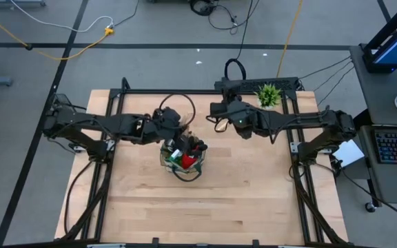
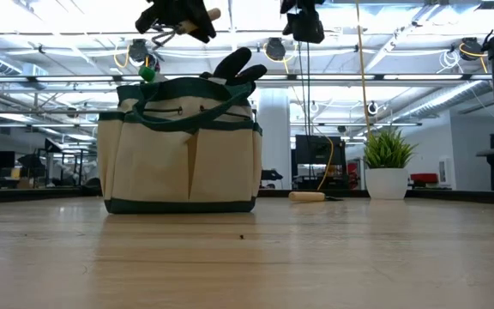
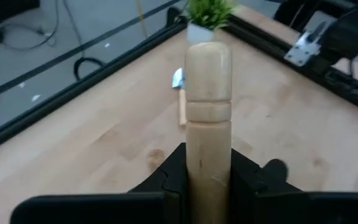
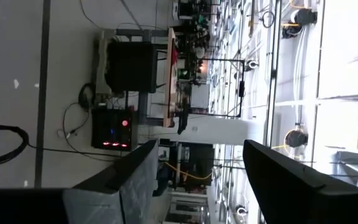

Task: Pick & Place Garden tools in Gardening bag
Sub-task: Put the brown hand rake into the brown gardening bag

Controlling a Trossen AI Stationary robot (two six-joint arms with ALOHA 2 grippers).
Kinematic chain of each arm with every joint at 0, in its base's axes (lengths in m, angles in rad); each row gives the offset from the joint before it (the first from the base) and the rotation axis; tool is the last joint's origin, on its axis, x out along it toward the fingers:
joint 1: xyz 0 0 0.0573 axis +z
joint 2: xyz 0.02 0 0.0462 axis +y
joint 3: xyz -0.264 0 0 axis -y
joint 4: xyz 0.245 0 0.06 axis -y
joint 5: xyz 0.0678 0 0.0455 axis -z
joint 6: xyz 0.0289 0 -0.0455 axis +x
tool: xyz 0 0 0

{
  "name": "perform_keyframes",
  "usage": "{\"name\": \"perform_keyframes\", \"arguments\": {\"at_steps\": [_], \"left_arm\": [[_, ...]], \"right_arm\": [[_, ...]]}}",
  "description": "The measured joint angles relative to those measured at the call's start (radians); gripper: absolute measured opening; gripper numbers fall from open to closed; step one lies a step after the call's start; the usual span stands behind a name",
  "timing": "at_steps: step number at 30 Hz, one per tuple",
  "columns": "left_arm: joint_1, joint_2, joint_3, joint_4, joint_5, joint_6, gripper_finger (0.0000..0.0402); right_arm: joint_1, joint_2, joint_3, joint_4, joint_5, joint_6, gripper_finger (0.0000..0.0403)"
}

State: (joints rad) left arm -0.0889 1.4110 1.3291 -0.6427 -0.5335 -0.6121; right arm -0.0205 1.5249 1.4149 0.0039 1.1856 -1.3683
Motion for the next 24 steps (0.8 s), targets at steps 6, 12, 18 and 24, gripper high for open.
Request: {"name": "perform_keyframes", "arguments": {"at_steps": [6, 12, 18, 24], "left_arm": [[-0.021, -0.045, -0.11, 0.175, -0.093, 0.051, 0.0059], [-0.03, -0.062, -0.25, 0.372, -0.174, 0.057, 0.0059], [-0.023, -0.062, -0.374, 0.614, -0.232, 0.098, 0.0059], [-0.016, -0.062, -0.423, 0.657, -0.305, 0.117, 0.0059]], "right_arm": [[-0.02, -0.012, -0.009, -0.016, -0.002, 0.031, 0.0225], [-0.027, -0.055, -0.078, -0.019, 0.006, 0.089, 0.0227], [-0.032, -0.172, -0.2, -0.027, 0.036, 0.199, 0.0226], [-0.019, -0.299, -0.325, -0.018, 0.106, 0.257, 0.0222]]}}
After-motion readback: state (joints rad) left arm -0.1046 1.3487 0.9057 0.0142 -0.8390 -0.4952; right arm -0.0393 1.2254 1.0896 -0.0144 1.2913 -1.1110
